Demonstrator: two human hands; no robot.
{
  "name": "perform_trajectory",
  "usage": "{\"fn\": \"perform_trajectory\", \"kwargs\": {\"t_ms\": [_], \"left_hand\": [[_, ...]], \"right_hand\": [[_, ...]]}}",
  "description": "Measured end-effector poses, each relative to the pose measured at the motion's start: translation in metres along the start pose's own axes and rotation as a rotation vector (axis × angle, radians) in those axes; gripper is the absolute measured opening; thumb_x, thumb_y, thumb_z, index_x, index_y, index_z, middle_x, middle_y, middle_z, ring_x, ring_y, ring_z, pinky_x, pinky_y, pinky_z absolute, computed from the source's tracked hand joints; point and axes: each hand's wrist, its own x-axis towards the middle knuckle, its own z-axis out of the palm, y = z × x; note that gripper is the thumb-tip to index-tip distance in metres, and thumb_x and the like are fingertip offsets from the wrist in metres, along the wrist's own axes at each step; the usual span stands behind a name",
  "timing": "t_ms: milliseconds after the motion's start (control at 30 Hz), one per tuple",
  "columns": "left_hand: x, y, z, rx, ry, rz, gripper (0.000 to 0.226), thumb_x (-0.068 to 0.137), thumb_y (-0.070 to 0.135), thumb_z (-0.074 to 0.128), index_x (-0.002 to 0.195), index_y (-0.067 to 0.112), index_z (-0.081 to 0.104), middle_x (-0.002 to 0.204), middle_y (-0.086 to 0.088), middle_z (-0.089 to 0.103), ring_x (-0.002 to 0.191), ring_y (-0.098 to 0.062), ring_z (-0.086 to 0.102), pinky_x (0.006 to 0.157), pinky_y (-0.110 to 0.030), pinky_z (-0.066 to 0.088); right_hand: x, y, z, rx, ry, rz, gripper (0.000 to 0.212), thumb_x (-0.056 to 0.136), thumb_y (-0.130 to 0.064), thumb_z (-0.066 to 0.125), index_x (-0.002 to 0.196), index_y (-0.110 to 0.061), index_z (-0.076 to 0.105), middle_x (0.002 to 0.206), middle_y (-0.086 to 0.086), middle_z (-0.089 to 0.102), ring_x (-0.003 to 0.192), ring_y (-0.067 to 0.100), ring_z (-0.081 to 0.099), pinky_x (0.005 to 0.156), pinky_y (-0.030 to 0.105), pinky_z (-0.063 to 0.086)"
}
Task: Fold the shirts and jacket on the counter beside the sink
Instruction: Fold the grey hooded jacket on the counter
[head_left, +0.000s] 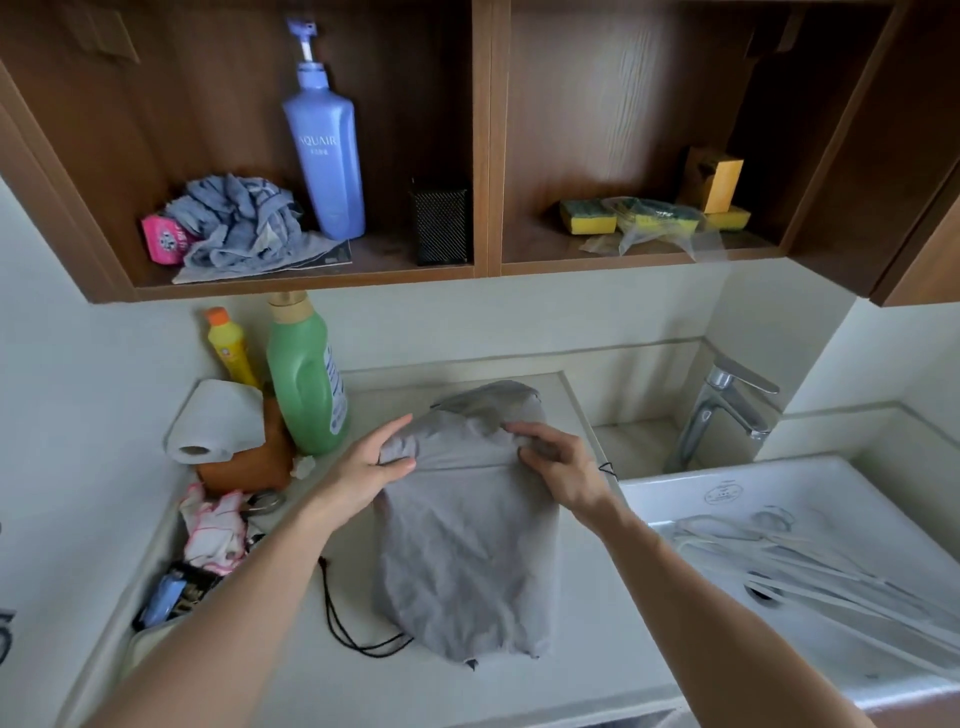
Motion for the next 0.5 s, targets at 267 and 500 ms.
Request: {"fn": "perform_trajectory", "kwargs": {"t_ms": [267,500], "left_hand": [[0.005,0.044,-0.010,0.118,-0.056,0.024,0.084,0.083,-0.007,0.072,0.151,0.029,0.039,0.151,0.008,0.042,0.138,-0.003,0.037,0.106,-0.011,0.031],[0.017,0.064,-0.015,0.445,0.136,0.142,0.042,0.079,0.018,0.084,0.119,0.019,0.071,0.113,0.006,0.073,0.107,-0.015,0.067,0.098,-0.037,0.053]], "right_hand": [[0.006,-0.033,-0.017,-0.264,-0.041,0.104,0.090,0.065,-0.008,0.089,0.143,-0.027,0.048,0.133,-0.008,0.058,0.122,0.010,0.052,0.105,0.029,0.044],[0.018,-0.057,-0.017,-0.731,0.123,0.009,0.041,0.060,-0.030,0.091,0.094,-0.024,0.069,0.082,-0.006,0.064,0.084,0.017,0.060,0.055,0.013,0.038]]}}
